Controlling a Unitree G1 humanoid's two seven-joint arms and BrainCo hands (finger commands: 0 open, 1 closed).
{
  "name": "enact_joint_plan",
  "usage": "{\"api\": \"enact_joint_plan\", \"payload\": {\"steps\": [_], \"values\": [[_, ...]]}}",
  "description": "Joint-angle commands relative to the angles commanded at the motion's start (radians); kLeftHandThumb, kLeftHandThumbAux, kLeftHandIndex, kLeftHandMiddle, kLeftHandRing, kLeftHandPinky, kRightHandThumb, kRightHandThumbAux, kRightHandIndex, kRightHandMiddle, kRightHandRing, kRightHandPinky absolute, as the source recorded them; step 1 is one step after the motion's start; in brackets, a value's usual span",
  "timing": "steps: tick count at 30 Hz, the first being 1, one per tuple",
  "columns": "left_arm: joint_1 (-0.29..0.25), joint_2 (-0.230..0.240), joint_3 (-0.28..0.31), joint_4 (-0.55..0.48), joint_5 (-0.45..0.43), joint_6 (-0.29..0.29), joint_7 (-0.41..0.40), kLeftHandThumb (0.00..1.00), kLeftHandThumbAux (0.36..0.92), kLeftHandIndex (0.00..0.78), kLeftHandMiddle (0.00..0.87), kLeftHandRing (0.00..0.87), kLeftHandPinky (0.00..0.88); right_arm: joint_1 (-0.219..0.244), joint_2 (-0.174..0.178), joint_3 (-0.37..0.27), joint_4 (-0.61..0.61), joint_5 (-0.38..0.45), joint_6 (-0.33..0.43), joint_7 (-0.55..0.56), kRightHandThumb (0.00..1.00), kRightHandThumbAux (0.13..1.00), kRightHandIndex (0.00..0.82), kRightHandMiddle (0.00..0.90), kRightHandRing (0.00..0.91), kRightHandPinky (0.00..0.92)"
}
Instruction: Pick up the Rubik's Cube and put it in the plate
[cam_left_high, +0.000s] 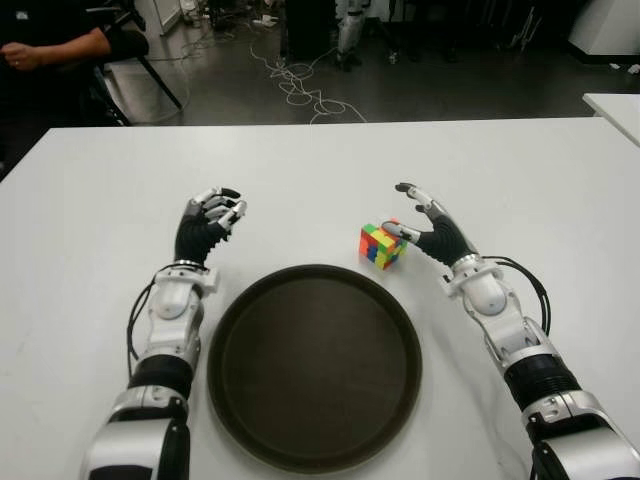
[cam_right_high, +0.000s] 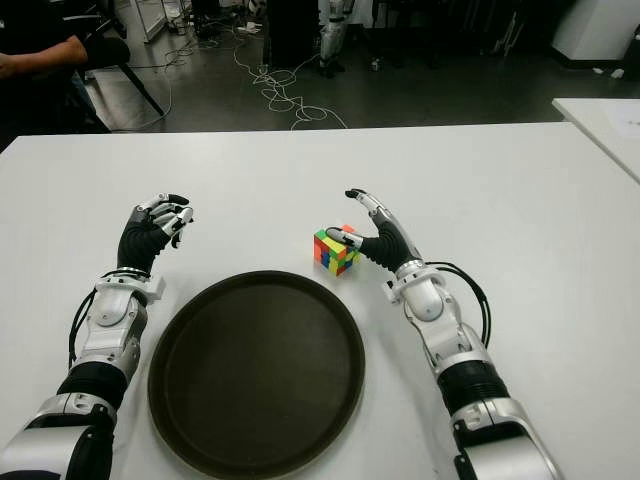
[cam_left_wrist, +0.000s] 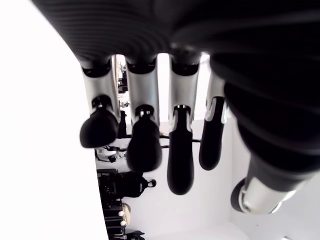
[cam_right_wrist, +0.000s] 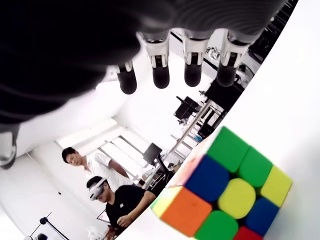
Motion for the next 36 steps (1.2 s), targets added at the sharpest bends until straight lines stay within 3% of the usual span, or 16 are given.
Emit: {"api": "enact_joint_plan", "payload": {"steps": [7,14,21,36], "values": [[-0.003,0.0,0.0,0.005,0.0,-0.003,0.0,0.844,0.662,0.415,0.576,0.738,0.773,-0.003,-0.003,-0.007,-0.017,0.027,0.032,0.036,0.081,0.371,0.0,0.0,0.0,0.0],[-0.006,0.001,0.002,0.013,-0.003,-0.006,-0.006,0.844,0.662,0.416,0.578,0.736,0.769,-0.013,0.003,-0.02,-0.016,0.04,0.016,0.03,0.072,0.441,0.0,0.0,0.0,0.043],[-0.006,0.002,0.003,0.013,-0.002,-0.005,-0.004,0.844,0.661,0.417,0.581,0.739,0.769,-0.035,0.011,-0.023,0.012,0.041,-0.014,0.014,0.079,0.445,0.0,0.0,0.0,0.075],[0.0,0.007,0.0,0.001,0.003,0.011,0.0,0.844,0.662,0.415,0.585,0.747,0.778,-0.09,0.014,0.019,0.102,-0.053,-0.12,-0.112,0.089,0.44,0.0,0.0,0.017,0.102]]}}
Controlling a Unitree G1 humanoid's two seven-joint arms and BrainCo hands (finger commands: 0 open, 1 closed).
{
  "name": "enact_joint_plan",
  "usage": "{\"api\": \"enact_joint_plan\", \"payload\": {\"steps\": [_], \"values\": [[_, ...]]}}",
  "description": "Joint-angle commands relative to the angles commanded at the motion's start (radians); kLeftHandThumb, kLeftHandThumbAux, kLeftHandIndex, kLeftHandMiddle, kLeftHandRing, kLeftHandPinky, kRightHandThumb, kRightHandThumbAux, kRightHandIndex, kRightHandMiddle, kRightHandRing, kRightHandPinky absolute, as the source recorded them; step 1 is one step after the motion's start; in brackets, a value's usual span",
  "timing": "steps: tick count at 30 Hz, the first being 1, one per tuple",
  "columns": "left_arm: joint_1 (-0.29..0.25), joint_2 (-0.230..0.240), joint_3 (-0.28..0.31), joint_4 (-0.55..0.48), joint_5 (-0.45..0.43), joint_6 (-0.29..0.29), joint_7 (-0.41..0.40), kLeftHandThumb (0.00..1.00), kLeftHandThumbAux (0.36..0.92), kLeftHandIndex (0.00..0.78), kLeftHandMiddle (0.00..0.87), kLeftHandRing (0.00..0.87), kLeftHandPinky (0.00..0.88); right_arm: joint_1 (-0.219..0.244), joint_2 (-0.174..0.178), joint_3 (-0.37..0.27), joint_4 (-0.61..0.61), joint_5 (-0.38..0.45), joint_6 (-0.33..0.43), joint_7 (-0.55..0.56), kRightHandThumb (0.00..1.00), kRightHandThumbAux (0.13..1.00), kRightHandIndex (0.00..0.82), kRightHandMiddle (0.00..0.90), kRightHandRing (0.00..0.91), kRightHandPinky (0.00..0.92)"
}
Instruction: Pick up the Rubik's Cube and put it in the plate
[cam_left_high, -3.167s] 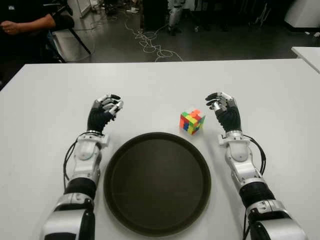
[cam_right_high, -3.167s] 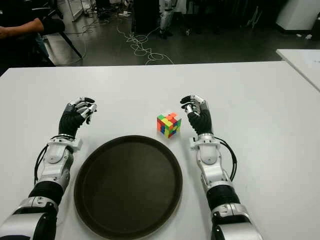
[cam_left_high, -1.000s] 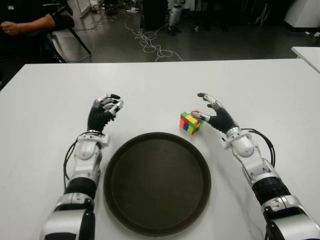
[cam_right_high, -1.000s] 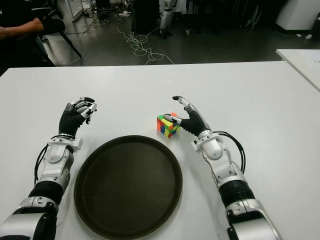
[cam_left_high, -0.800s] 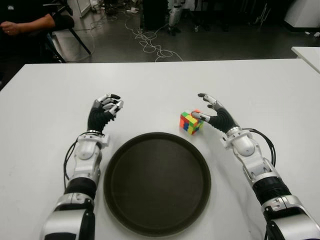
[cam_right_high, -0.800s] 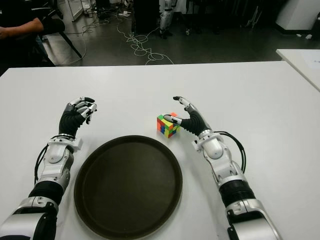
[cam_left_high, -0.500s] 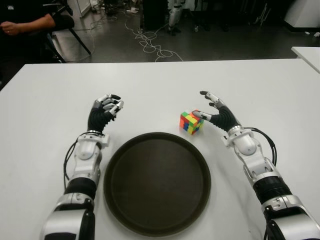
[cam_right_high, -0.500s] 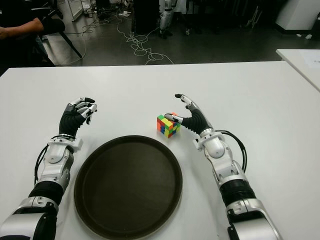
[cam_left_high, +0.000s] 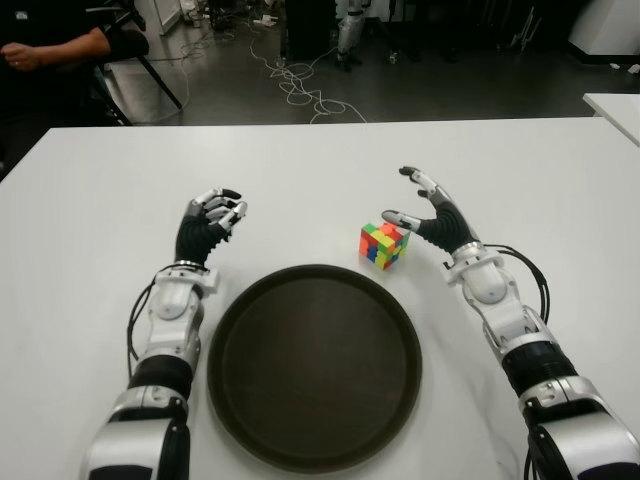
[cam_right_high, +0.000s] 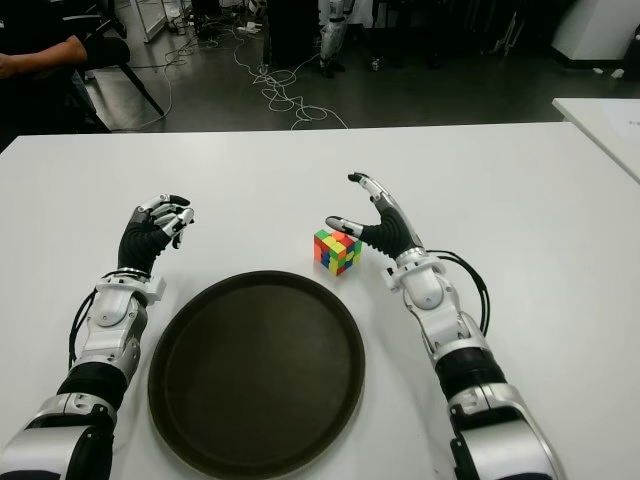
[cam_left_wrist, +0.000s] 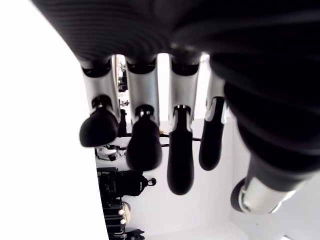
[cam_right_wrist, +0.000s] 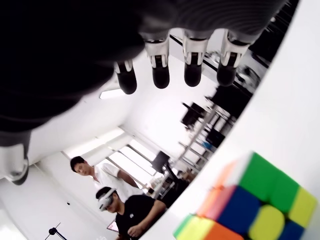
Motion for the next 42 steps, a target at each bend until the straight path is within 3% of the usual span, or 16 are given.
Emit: {"api": "enact_joint_plan", "payload": {"steps": [12,16,20,25,42], "values": [[0.01,-0.001,0.0,-0.014,-0.002,-0.001,0.004,0.844,0.662,0.415,0.58,0.744,0.779,-0.002,0.001,0.059,-0.025,-0.102,-0.006,-0.102,0.103,0.457,0.0,0.0,0.0,0.087],[0.015,-0.002,0.002,-0.02,-0.008,-0.003,-0.002,0.844,0.662,0.414,0.579,0.74,0.774,-0.001,-0.005,0.087,-0.019,-0.164,-0.023,-0.173,0.11,0.461,0.0,0.0,0.0,0.077],[0.018,0.002,-0.003,-0.022,-0.002,-0.001,-0.004,0.843,0.662,0.413,0.578,0.738,0.772,-0.01,-0.024,0.129,-0.001,-0.274,-0.052,-0.318,0.126,0.473,0.0,0.0,0.0,0.056],[0.021,0.004,-0.006,-0.025,0.0,-0.003,-0.008,0.844,0.662,0.414,0.581,0.74,0.775,-0.022,-0.039,0.164,0.02,-0.345,-0.048,-0.398,0.14,0.483,0.0,0.0,0.0,0.037],[0.023,-0.002,-0.001,-0.032,-0.011,-0.006,-0.022,0.844,0.662,0.414,0.575,0.741,0.78,-0.056,-0.052,0.223,0.096,-0.391,-0.031,-0.471,0.175,0.498,0.0,0.0,0.0,0.056]]}}
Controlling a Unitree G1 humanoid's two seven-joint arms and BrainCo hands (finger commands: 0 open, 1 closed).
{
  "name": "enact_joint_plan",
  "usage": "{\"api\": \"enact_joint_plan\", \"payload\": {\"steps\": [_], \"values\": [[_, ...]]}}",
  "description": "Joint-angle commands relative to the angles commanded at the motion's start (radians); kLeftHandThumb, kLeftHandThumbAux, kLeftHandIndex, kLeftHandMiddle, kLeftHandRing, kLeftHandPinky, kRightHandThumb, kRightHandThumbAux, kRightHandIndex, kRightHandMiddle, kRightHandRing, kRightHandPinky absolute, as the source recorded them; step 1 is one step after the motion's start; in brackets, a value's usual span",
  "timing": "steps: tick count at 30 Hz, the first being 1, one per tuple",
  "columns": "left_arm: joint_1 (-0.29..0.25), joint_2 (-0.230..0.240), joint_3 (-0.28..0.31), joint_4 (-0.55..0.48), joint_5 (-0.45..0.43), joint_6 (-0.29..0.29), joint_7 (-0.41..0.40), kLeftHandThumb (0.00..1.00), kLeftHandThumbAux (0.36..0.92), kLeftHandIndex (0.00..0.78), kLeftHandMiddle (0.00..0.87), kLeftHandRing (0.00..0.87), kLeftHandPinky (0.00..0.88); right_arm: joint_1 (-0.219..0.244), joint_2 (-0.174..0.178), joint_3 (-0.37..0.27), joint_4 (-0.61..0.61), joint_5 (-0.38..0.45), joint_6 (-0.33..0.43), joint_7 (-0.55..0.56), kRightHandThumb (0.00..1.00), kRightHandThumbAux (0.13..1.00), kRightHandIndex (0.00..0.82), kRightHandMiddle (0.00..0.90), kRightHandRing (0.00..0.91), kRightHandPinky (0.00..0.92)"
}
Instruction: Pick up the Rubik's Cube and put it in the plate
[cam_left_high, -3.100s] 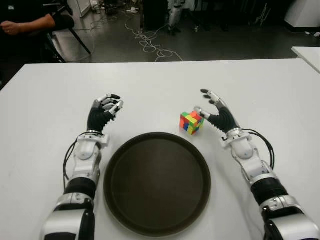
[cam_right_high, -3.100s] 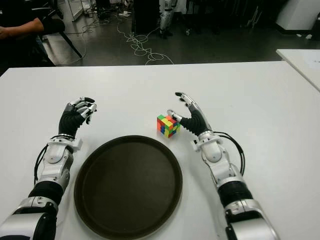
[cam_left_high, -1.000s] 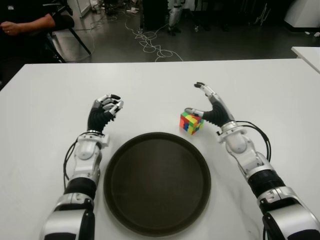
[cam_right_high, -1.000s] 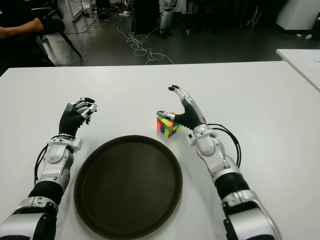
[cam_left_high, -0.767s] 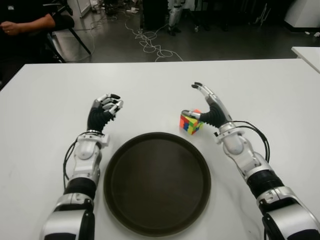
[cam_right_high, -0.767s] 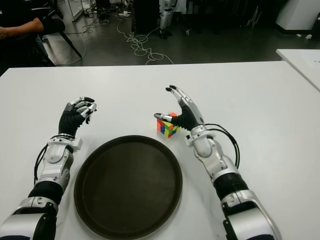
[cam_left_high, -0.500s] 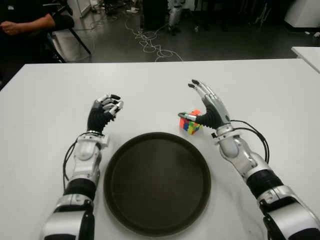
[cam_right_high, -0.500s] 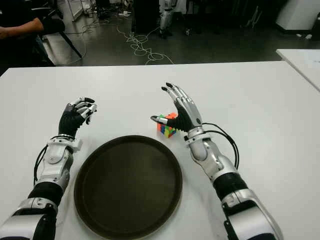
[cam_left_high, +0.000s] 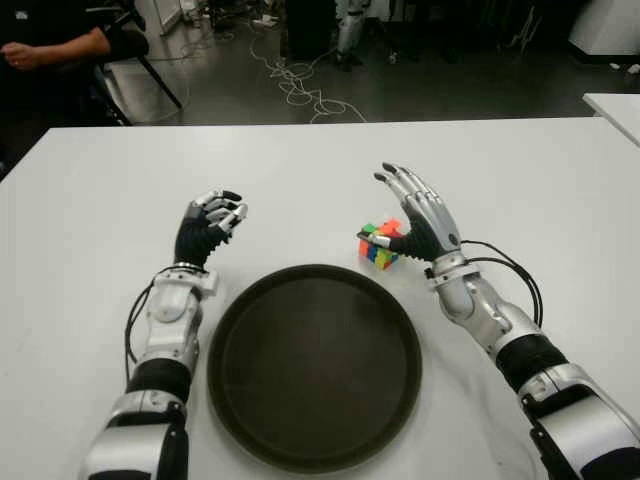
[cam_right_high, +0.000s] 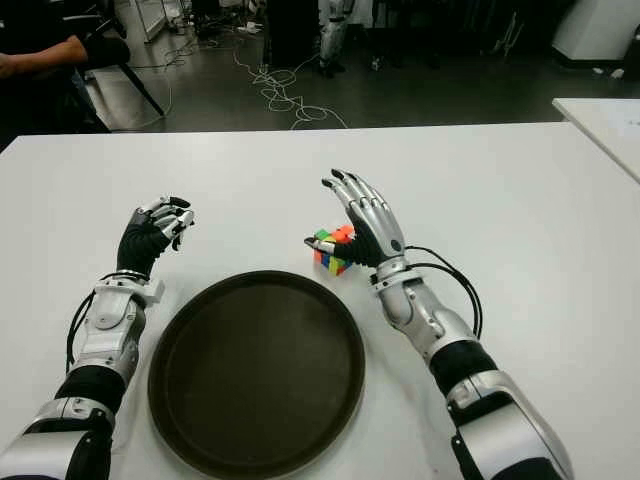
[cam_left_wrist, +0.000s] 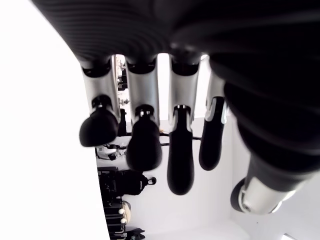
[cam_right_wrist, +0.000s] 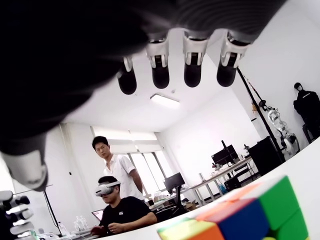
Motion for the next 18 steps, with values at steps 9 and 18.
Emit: {"api": "enact_joint_plan", "payload": {"steps": [9,18], "values": [[0.002,0.005,-0.007,0.0,0.023,-0.006,0.024,0.844,0.662,0.415,0.577,0.74,0.778,-0.007,-0.001,0.016,0.021,0.005,-0.006,-0.02,0.168,0.495,0.0,0.0,0.0,0.058],[0.006,0.004,-0.008,-0.005,0.029,-0.012,0.032,0.843,0.663,0.413,0.579,0.738,0.771,-0.016,0.002,0.02,0.041,0.014,-0.013,-0.023,0.169,0.499,0.0,0.0,0.0,0.056]]}}
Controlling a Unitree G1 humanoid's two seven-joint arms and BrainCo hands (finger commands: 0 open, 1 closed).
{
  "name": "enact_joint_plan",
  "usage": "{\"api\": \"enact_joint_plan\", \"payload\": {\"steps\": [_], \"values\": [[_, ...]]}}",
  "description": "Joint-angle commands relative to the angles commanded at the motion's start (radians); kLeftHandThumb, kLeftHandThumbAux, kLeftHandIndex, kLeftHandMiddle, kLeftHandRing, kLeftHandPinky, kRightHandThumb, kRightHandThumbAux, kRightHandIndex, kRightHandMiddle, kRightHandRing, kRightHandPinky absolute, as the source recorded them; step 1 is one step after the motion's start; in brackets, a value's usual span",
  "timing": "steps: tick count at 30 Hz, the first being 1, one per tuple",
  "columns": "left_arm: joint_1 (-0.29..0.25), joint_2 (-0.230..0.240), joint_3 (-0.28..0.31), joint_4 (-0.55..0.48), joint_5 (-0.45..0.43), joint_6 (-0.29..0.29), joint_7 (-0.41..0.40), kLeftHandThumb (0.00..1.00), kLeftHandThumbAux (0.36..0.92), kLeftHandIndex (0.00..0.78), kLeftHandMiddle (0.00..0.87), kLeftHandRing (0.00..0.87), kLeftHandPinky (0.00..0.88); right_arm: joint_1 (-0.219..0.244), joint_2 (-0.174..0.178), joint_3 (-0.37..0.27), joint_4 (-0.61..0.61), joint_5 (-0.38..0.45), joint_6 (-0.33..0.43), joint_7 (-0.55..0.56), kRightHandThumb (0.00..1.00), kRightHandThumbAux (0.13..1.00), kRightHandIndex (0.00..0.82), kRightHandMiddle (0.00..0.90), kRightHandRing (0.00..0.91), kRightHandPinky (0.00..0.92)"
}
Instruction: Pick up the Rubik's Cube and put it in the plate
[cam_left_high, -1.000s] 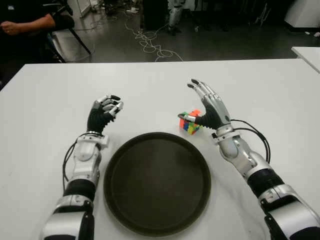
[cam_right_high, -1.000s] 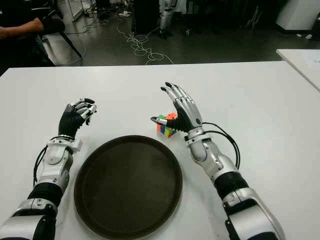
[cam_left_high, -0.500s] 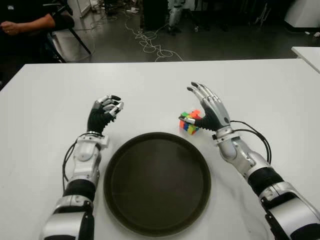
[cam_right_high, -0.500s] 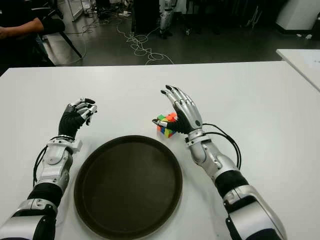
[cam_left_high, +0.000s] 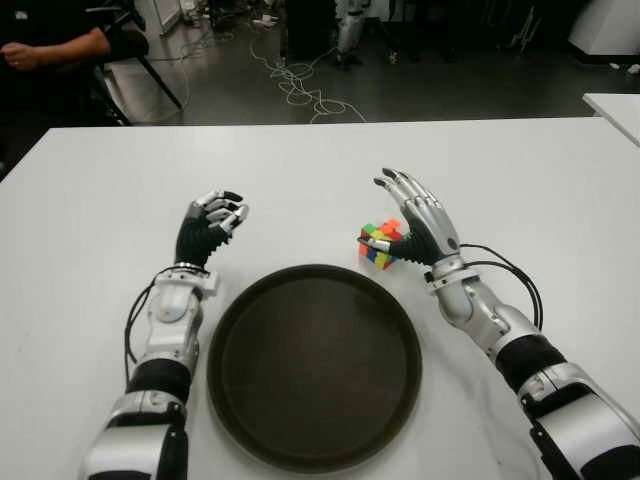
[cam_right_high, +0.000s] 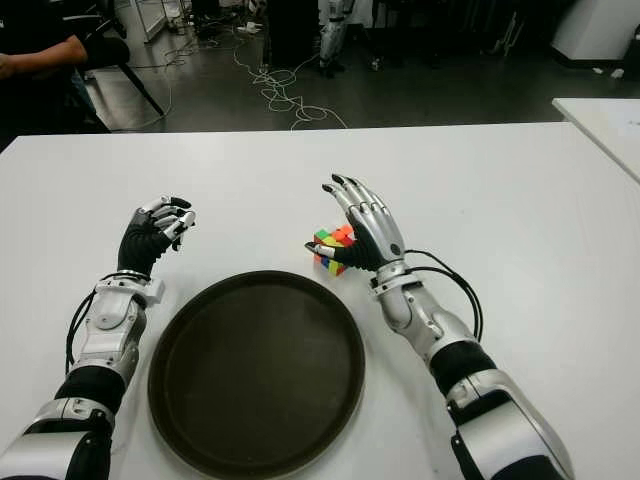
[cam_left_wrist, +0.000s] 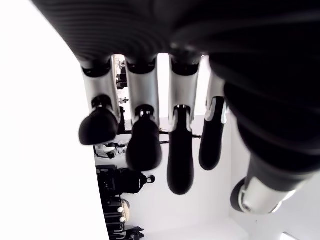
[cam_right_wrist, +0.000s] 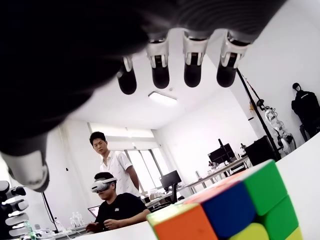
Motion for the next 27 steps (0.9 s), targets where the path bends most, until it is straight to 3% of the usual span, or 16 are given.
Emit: {"api": "enact_joint_plan", "payload": {"steps": [27], "values": [[0.009,-0.005,0.001,-0.018,-0.01,0.003,-0.012,0.845,0.662,0.417,0.581,0.744,0.776,-0.021,-0.005,-0.016,0.023,0.026,0.023,0.064,0.183,0.494,0.0,0.0,0.0,0.066]]}}
